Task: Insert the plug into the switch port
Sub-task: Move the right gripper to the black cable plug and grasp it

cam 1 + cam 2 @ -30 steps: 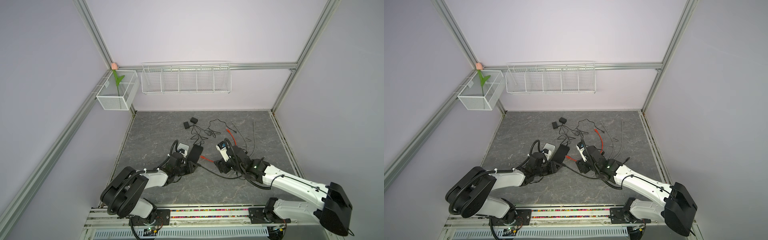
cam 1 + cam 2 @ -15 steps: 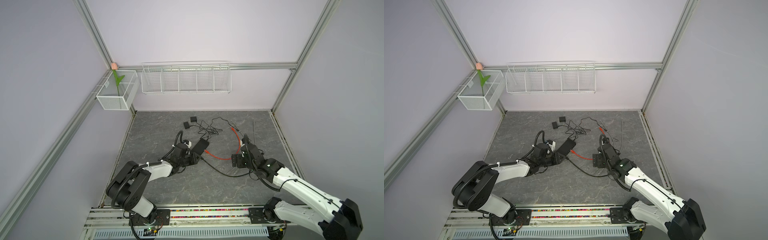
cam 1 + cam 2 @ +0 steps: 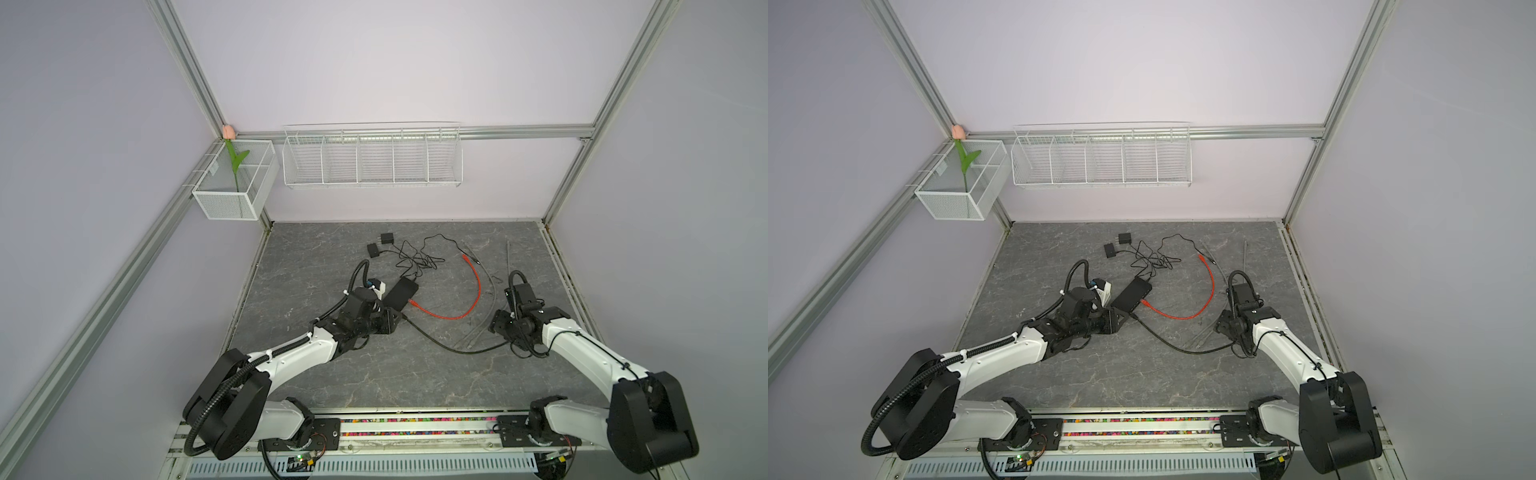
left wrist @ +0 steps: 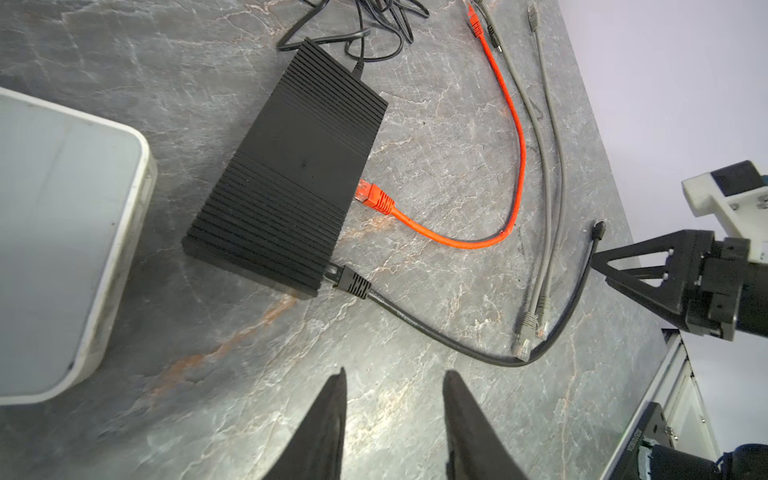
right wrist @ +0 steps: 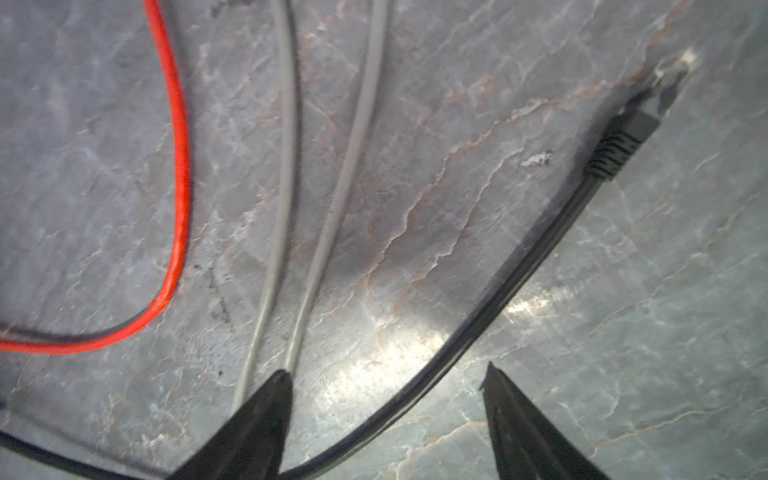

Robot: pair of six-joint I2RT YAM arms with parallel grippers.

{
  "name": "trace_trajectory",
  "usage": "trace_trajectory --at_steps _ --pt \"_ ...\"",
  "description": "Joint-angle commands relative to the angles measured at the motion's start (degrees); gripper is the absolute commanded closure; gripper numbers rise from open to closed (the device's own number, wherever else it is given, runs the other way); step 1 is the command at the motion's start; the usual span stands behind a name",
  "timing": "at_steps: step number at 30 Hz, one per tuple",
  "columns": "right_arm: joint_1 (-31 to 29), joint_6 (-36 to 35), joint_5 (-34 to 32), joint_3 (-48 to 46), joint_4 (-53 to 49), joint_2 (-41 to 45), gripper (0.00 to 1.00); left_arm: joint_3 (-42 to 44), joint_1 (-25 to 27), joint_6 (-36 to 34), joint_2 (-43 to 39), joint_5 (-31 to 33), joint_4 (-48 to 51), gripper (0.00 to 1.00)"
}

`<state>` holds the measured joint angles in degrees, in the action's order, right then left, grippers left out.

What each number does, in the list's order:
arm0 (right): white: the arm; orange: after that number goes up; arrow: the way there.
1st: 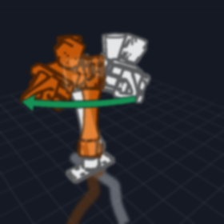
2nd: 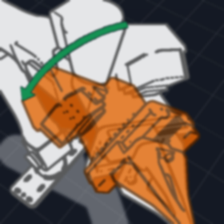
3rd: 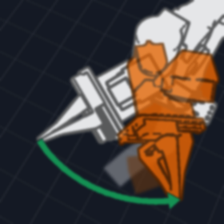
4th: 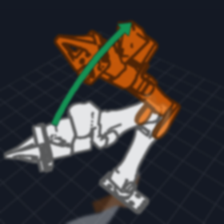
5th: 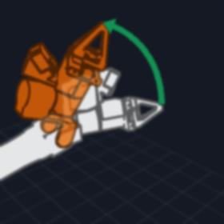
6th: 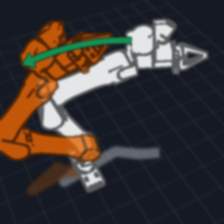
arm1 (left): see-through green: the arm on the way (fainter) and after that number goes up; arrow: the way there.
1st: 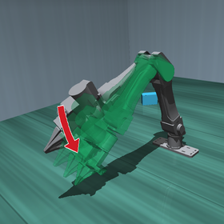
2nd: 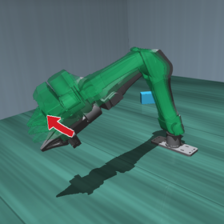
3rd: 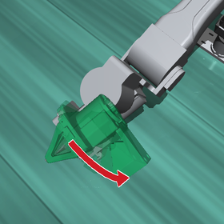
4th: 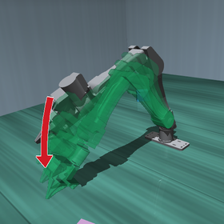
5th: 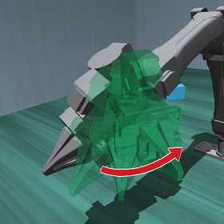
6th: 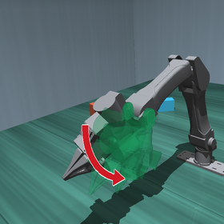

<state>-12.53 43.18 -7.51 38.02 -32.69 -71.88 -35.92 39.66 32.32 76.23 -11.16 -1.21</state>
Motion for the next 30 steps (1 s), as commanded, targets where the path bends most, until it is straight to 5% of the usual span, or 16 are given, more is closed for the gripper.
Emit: trace_trajectory --at_steps 1,8,23,30 --pt "2.2 5.7 -1.2 -0.1 -0.3 -1.0 0.3 0.7 -0.2 -1.4 -2.4 1.2 0.8 0.62" --pt "2.8 11.9 -6.4 -0.3 -3.3 -0.5 0.35 2.9 -0.2 -1.7 -5.0 1.9 0.9 0.61" --pt "4.4 13.1 -6.3 2.8 -3.0 -12.2 0.5 4.1 -0.3 -1.1 -6.8 3.9 1.2 0.61" --pt "4.6 12.5 -4.3 3.6 -1.8 -13.6 0.76 4.6 -0.6 -1.3 -8.3 5.1 1.8 0.61"
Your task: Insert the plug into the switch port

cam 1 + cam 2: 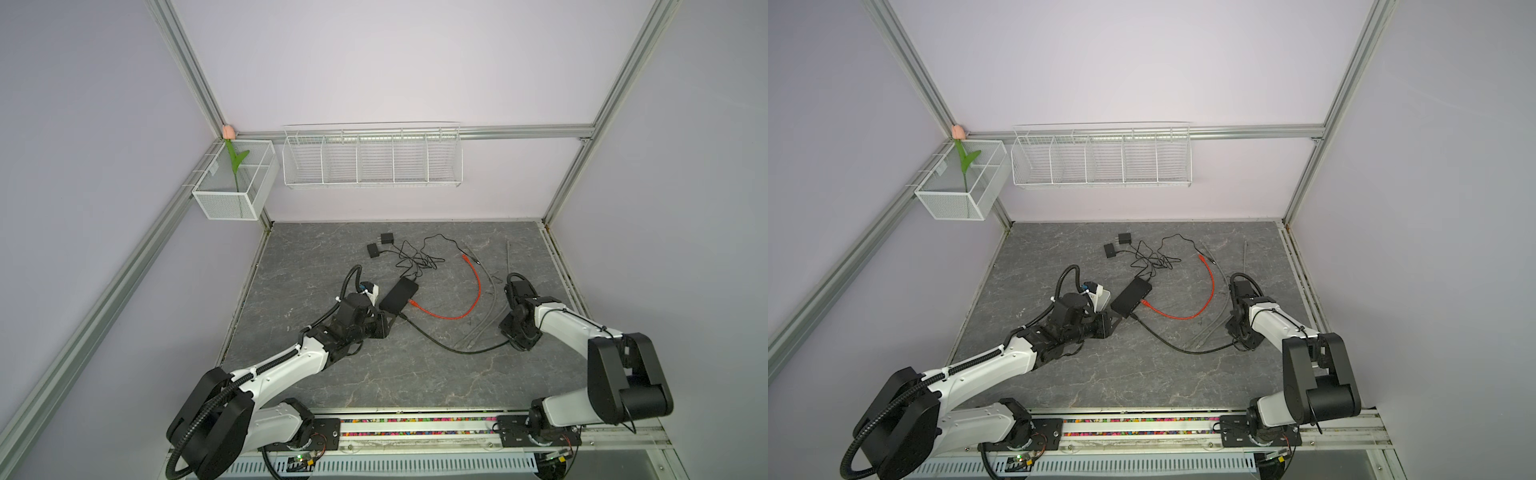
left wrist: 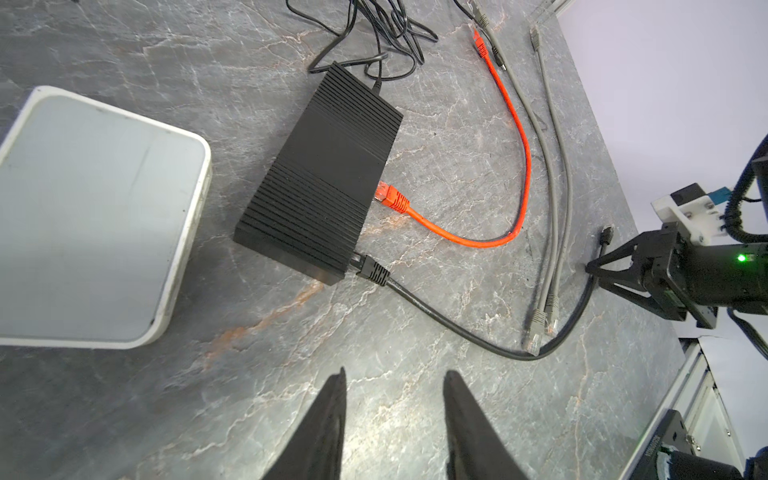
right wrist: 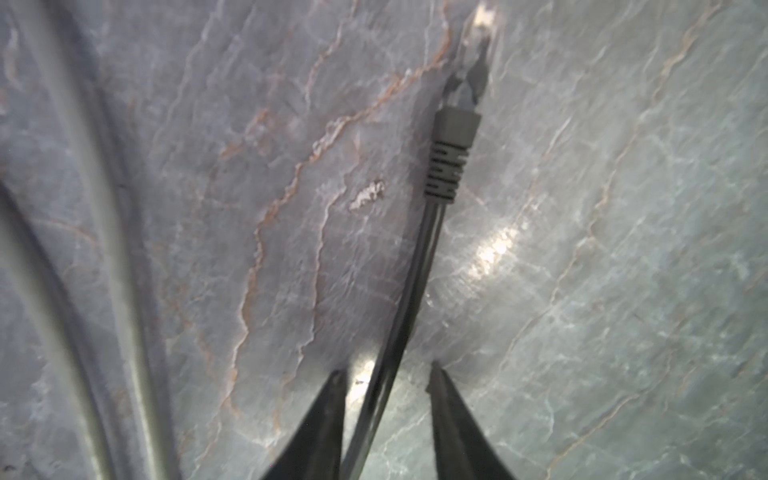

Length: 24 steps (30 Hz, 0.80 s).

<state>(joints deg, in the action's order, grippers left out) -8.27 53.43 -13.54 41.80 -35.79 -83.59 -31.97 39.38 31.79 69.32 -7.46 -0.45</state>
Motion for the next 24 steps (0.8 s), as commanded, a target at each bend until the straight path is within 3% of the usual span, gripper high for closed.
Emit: trace_trajectory --at_steps 1,5,11,21,24 --pt "0.3 2.1 1.9 -0.1 1.5 -2.1 0.83 0.8 -0.4 -0.8 -1.6 1.8 1.1 0.61" --pt "0.3 1.6 2.3 0.0 1.4 -3.3 0.94 1.2 -0.7 -0.8 -2.6 2.3 1.4 0.61" --pt "-1.9 2.3 -2.1 0.3 -2.6 0.7 0.94 1.7 -1.2 -0.9 -4.8 2.9 2.2 0.61" --pt "-14.9 -3.7 -15.3 13.8 -12.6 5.6 0.94 1.1 -2.5 -1.7 -8.1 4.0 4.9 0.61" --pt "-15.9 -7.7 -13.4 17.0 -10.4 3.7 0.94 1.4 -2.8 -1.7 -9.3 4.2 5.5 0.61"
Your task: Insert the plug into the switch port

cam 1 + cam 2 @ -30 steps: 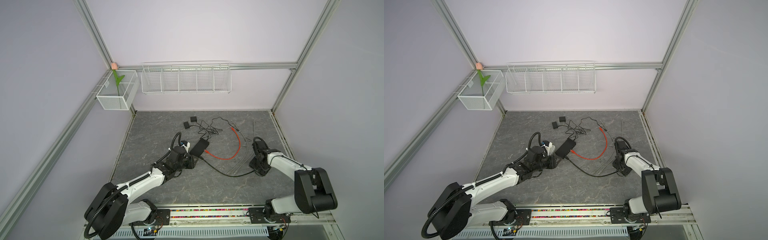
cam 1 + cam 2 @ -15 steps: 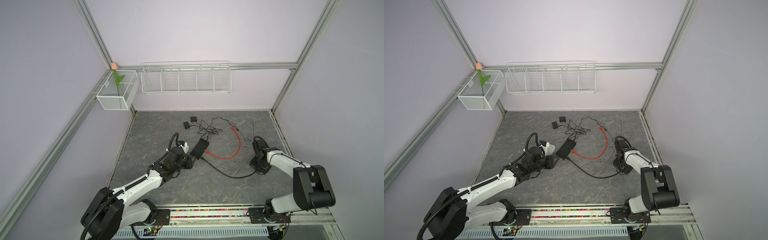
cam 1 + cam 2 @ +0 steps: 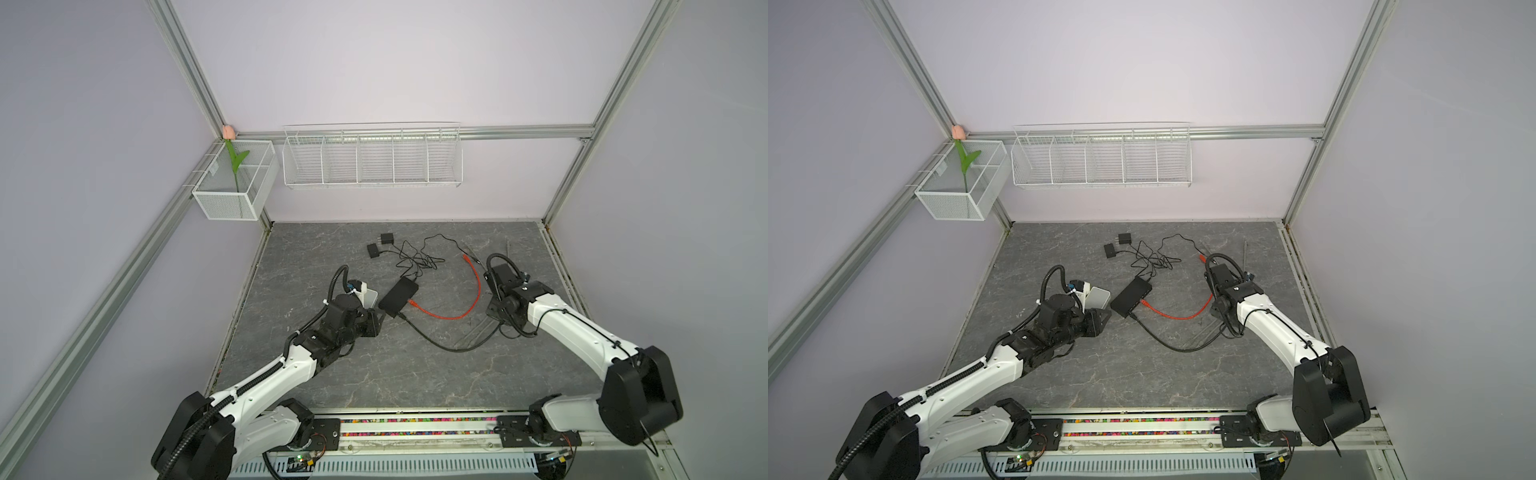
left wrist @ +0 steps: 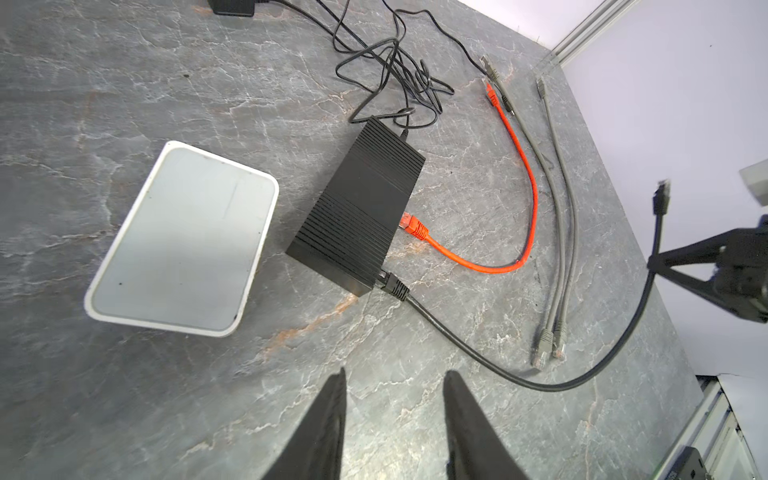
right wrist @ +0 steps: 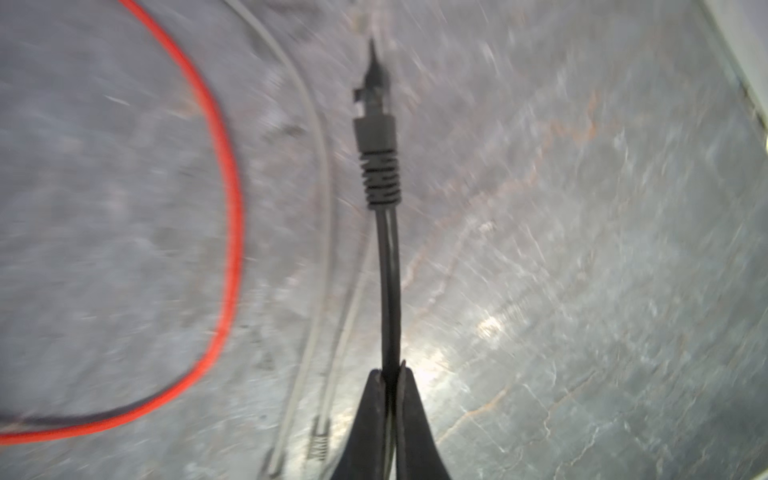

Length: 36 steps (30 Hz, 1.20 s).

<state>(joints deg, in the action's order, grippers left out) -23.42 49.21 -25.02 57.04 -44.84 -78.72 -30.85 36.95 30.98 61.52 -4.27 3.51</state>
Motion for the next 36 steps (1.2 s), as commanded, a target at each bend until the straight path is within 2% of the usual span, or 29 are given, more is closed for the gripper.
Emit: trace_trajectory --at_steps 1,13,20,29,33,36 --pt "-0.7 -4.8 -0.8 2.9 -0.5 -2.5 0.94 0.4 -0.6 -0.9 -1.8 1.0 1.6 0.61" --pt "-1.0 -12.8 0.3 24.7 -1.6 -24.4 0.94 1.0 -2.1 -0.9 -5.9 1.6 4.6 0.61" --pt "-0.3 -15.2 -2.4 37.8 -5.8 -34.3 0.94 1.0 -2.9 -1.1 -7.1 1.7 5.9 0.61" --pt "2.4 -19.3 1.3 55.0 -12.1 -46.0 0.94 0.7 -3.4 -0.8 -7.1 1.8 5.7 0.62" --pt "2.3 -20.1 5.3 57.8 -13.6 -48.4 0.94 0.6 -3.4 -0.5 -7.1 1.7 5.5 0.62" --pt "2.0 -19.1 5.9 51.5 -10.7 -46.1 0.93 0.7 -3.3 -0.5 -7.1 1.7 5.4 0.62"
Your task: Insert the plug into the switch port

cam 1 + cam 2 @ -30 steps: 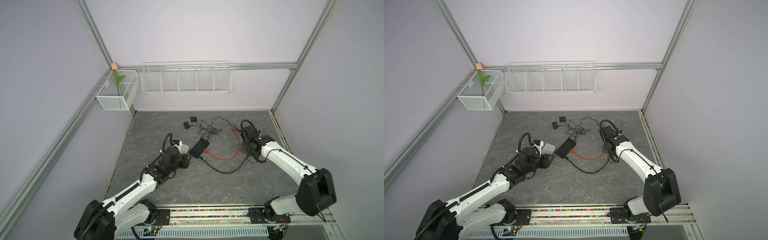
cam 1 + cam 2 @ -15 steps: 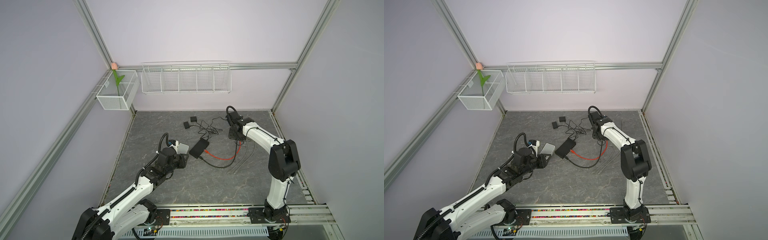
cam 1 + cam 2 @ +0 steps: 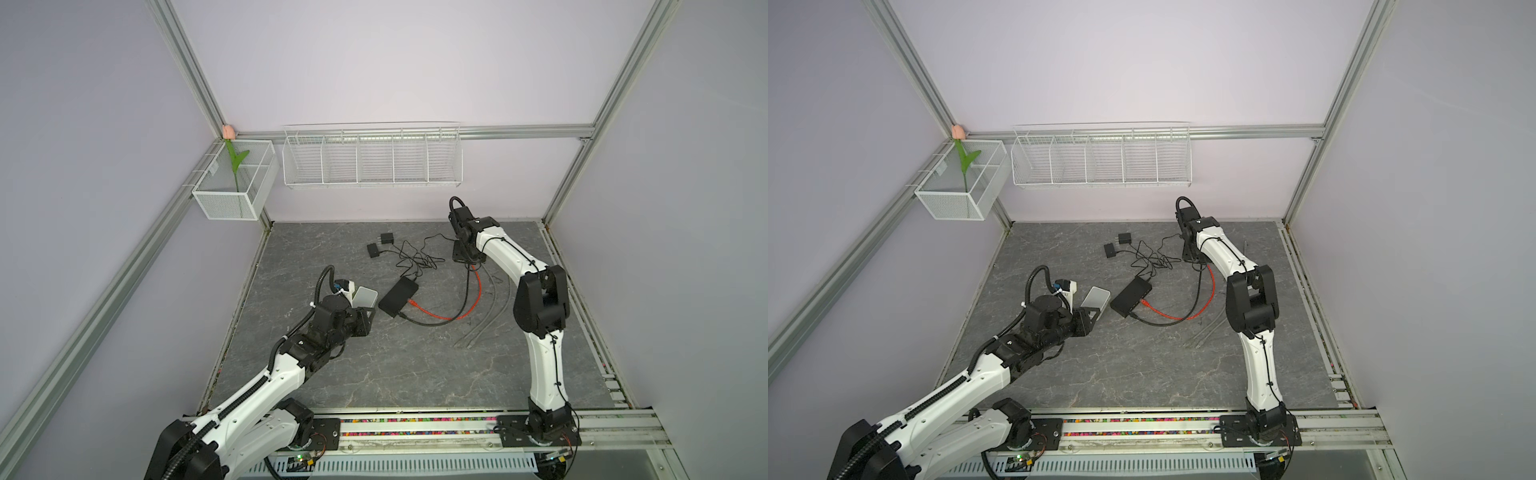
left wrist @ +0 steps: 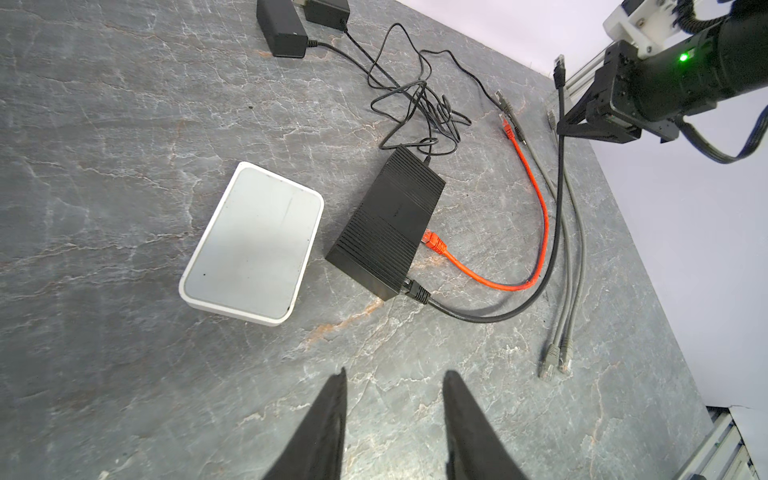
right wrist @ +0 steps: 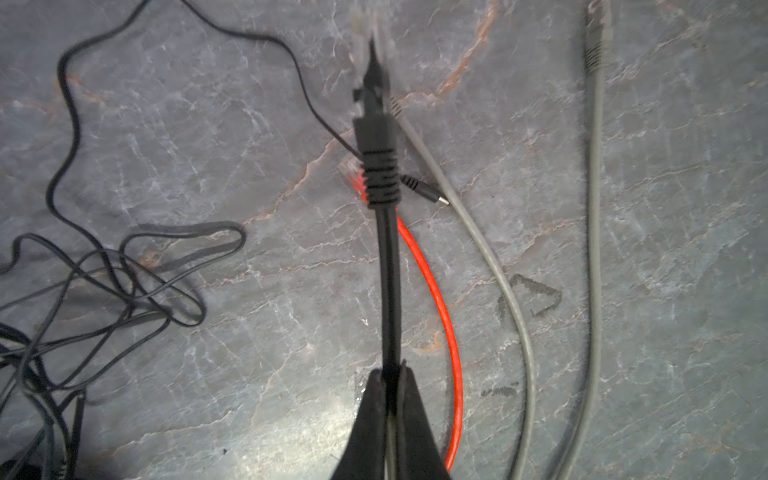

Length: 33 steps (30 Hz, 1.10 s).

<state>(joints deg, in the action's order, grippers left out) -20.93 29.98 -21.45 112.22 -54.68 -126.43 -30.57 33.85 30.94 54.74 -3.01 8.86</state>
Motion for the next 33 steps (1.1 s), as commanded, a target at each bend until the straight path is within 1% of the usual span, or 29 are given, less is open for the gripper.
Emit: trace_trajectory --at_steps 1,3,5,7,8,10,13,15,19,22,25,27,30,33 --pt "-0.5 0.3 3.0 -6.1 1.3 2.5 0.92 0.4 -0.3 -0.4 -0.2 0.6 0.0 0.62" --pt "-0.4 0.2 4.1 -10.6 4.3 4.0 0.87 0.4 -0.3 -0.4 0.3 0.5 -0.2 0.62" --pt "-0.3 -0.3 4.7 -12.3 4.8 4.7 0.83 0.2 -0.3 -0.4 1.0 0.4 -0.7 0.62" --pt "-0.2 -1.9 6.9 -13.6 5.7 5.7 0.78 -0.1 -0.2 -0.4 1.7 0.2 -1.1 0.61" --pt "-0.2 -2.9 8.4 -14.5 6.8 6.7 0.75 -0.2 -0.2 -0.4 1.9 0.2 -1.1 0.61" --pt "-0.4 -4.4 10.5 -17.4 8.9 9.7 0.64 -0.2 -0.3 -0.2 2.2 0.2 -1.5 0.61" --pt "-1.1 -5.4 12.6 -21.0 10.2 13.9 0.52 -0.2 -0.3 -0.1 3.2 0.3 -2.9 0.6" --pt "-1.7 -5.2 14.5 -24.0 11.2 16.4 0.47 -0.7 -0.3 -0.3 5.1 -0.1 -4.0 0.59" --pt "-2.4 -2.6 16.8 -31.7 13.9 21.0 0.45 -4.2 -0.3 -3.1 11.2 0.1 -3.7 0.57" --pt "-2.3 1.0 16.8 -38.5 16.7 25.1 0.45 -8.1 -0.3 -5.0 15.9 1.3 -2.1 0.56" --pt "-2.3 4.4 15.8 -43.3 17.6 27.6 0.42 -12.9 -0.3 -6.4 21.3 2.1 -0.9 0.54" --pt "-2.4 5.6 14.9 -45.0 17.5 28.0 0.4 -16.5 -0.3 -7.3 25.1 2.5 0.6 0.53" --pt "-2.3 7.0 11.5 -46.8 16.3 28.2 0.39 -22.3 -0.3 -8.4 30.7 2.4 3.9 0.52" --pt "-1.8 7.2 11.8 -48.8 17.9 28.2 0.38 -26.3 -0.4 -9.4 35.3 1.9 5.7 0.52"
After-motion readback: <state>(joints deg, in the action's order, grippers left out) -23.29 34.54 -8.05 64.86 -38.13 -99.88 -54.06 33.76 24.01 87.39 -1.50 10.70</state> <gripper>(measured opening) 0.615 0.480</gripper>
